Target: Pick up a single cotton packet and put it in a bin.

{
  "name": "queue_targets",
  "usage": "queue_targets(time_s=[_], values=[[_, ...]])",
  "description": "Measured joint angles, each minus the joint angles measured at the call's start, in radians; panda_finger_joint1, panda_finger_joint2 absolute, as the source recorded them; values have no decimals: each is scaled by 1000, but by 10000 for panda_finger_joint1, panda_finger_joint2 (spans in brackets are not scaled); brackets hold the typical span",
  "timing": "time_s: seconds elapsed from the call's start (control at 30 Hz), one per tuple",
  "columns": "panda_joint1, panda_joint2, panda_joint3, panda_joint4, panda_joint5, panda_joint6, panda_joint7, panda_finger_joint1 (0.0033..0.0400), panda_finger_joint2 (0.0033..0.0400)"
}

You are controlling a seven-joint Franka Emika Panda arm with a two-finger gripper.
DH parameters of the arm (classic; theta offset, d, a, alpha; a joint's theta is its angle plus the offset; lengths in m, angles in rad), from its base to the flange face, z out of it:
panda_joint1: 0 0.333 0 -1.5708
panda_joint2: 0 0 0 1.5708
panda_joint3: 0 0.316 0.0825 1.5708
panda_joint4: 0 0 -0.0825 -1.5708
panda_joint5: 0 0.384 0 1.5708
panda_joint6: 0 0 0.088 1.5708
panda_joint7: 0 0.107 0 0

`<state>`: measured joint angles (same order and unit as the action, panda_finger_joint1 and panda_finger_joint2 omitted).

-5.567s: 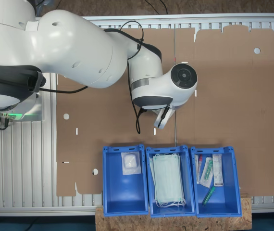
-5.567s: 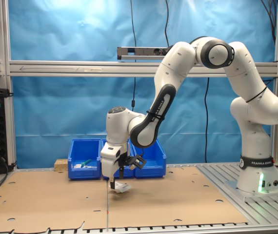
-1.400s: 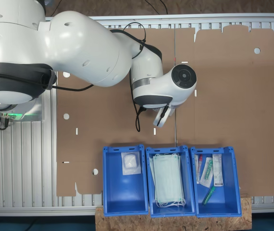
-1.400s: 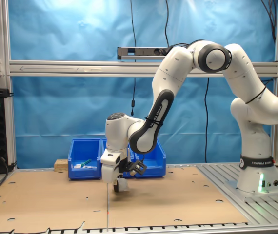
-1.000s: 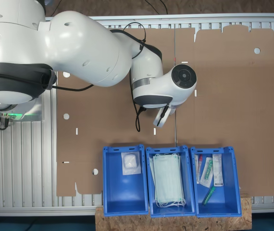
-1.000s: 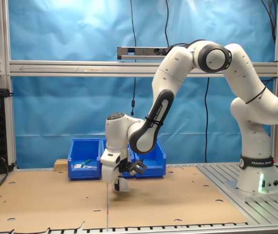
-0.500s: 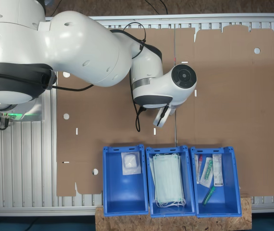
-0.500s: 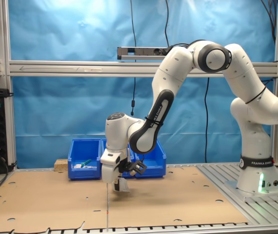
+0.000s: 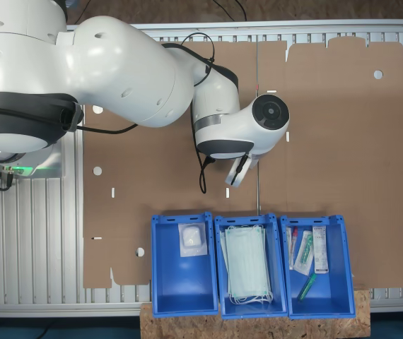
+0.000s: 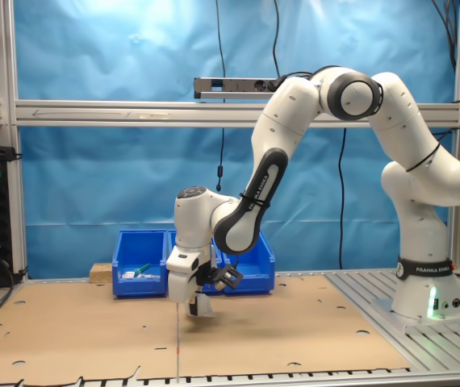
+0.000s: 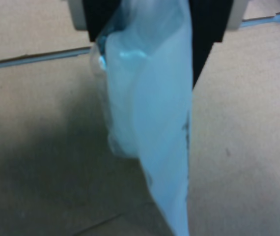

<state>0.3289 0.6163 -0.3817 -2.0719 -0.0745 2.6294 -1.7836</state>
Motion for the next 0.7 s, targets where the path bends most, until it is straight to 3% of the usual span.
queue_targets(time_s=[0.4,0.7], values=[[0,-14,0,0,0,-21,0,56,56],[0,-91,0,-1,0,-90,0,56,56]])
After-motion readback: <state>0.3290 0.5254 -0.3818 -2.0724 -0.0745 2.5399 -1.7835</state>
